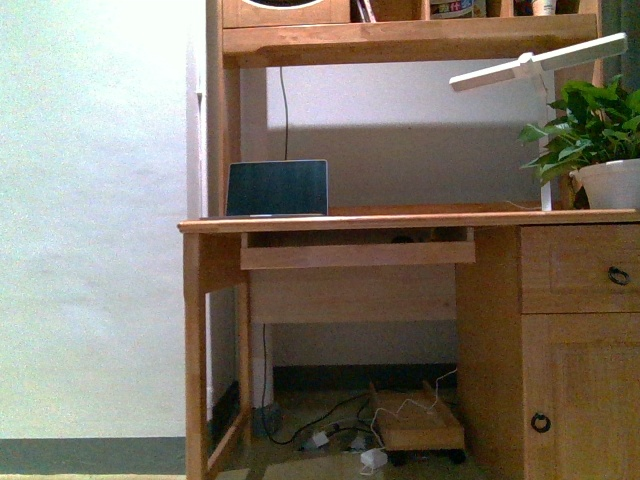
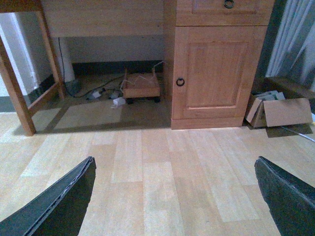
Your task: Place mouse
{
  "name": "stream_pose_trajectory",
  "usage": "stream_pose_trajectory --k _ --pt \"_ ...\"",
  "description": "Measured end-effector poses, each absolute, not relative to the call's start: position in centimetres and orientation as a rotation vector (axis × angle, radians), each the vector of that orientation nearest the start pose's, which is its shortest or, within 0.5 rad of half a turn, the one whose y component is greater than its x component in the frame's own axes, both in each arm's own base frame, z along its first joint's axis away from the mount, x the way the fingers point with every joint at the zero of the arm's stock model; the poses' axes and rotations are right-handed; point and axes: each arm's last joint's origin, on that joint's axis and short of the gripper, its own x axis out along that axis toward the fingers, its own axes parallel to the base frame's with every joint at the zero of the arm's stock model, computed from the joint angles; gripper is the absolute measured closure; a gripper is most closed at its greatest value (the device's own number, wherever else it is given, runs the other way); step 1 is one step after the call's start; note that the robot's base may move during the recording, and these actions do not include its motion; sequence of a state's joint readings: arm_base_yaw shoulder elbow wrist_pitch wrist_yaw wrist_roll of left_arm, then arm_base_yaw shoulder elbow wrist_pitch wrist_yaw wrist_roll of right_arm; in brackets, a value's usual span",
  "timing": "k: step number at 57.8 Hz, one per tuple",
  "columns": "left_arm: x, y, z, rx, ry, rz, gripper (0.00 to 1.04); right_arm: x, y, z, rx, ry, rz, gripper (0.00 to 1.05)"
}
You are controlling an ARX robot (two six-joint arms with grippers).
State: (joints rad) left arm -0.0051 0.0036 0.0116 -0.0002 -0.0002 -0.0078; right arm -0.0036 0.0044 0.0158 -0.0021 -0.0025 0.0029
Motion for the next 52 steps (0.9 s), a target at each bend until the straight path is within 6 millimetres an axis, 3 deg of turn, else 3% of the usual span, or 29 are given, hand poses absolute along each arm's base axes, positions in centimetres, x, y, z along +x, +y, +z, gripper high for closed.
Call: stream_pose_trajectory --k 52 --pt "9.72 -0.05 16.72 -0.008 -0.008 -0.005 0.08 9.7 -0.03 16.84 0.003 -0.009 -0.001 0.07"
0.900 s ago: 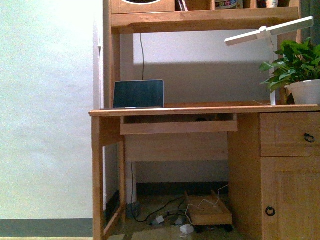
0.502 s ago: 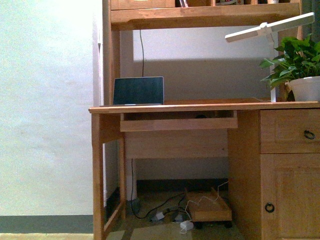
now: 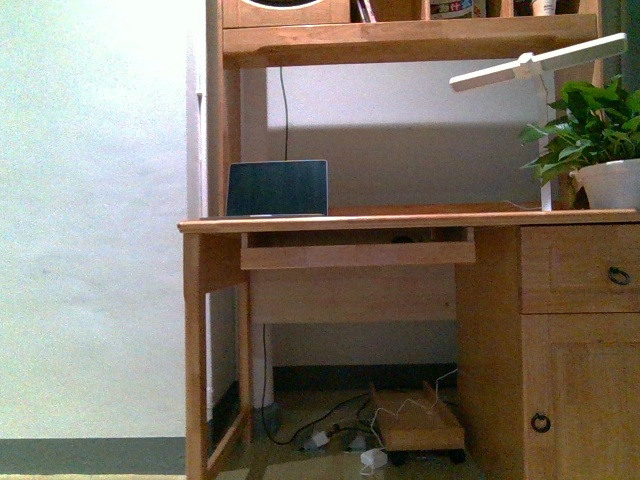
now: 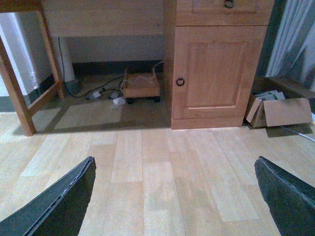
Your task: Place mouse
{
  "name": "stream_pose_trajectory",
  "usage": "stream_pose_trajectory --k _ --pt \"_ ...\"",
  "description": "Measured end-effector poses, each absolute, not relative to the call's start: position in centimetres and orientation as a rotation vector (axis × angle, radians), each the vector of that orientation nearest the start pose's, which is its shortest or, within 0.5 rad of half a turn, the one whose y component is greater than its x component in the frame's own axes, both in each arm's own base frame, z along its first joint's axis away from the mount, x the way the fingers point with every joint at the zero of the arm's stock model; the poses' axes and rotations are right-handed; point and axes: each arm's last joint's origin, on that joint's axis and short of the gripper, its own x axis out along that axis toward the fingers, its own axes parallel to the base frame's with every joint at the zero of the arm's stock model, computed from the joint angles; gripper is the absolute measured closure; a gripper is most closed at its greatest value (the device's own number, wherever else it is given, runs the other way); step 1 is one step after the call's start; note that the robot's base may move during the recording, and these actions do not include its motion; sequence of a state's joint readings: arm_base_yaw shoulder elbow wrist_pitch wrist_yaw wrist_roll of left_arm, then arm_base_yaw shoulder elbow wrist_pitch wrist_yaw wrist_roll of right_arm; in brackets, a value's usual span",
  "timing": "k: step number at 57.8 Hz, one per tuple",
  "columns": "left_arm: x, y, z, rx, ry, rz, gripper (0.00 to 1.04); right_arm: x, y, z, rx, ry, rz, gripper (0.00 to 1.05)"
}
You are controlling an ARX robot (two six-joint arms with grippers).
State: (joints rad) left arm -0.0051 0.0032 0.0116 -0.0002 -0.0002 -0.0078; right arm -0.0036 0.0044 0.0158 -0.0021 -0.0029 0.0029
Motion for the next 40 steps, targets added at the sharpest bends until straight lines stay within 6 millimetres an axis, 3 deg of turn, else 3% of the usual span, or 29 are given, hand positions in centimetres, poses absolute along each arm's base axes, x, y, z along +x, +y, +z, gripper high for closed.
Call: stream_pose_trajectory --k 40 --pt "9.72 -0.05 16.72 -0.008 -0.008 -0.005 0.08 9.69 -0.03 16.85 0.003 -0.01 -0.001 0.07"
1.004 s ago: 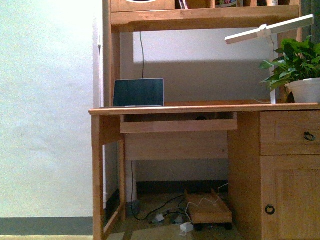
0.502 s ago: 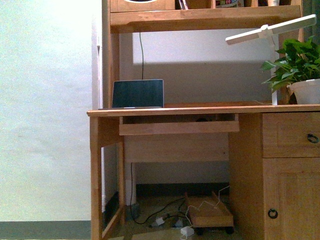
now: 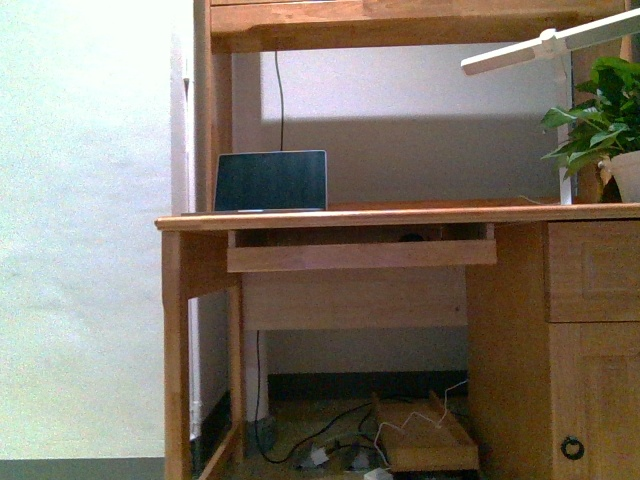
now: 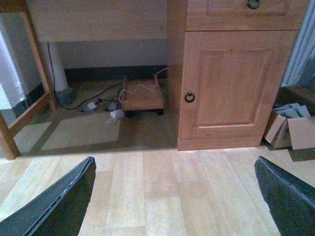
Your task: Place mouse
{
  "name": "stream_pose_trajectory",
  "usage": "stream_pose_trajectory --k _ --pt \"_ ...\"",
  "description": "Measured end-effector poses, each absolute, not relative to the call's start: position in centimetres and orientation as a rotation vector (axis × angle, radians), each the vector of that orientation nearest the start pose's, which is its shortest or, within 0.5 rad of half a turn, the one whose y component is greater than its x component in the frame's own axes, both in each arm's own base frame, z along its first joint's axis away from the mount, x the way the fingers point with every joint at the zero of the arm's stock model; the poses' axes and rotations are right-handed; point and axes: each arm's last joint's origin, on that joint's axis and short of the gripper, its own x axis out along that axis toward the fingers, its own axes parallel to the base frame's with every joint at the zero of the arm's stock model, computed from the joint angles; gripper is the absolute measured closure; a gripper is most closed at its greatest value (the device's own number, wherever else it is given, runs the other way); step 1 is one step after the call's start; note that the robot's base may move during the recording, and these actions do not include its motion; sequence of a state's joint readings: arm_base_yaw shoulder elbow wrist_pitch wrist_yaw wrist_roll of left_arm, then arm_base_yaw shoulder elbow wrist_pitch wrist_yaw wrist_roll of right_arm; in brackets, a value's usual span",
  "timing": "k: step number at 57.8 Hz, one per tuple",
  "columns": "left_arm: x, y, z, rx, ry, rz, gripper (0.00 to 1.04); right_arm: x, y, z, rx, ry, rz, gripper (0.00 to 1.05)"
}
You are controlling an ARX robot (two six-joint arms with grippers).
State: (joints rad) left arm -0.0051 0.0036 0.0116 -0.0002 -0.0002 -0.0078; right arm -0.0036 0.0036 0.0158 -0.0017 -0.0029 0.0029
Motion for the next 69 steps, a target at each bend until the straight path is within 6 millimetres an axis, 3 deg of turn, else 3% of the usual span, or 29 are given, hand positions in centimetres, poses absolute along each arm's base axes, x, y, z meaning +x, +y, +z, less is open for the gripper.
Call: stream_pose_trajectory --k 69 --pt "9.71 -0.05 16.73 -0.008 -0.009 -0.005 0.08 9.69 -0.03 16.84 0.003 -0.01 0.0 0.07"
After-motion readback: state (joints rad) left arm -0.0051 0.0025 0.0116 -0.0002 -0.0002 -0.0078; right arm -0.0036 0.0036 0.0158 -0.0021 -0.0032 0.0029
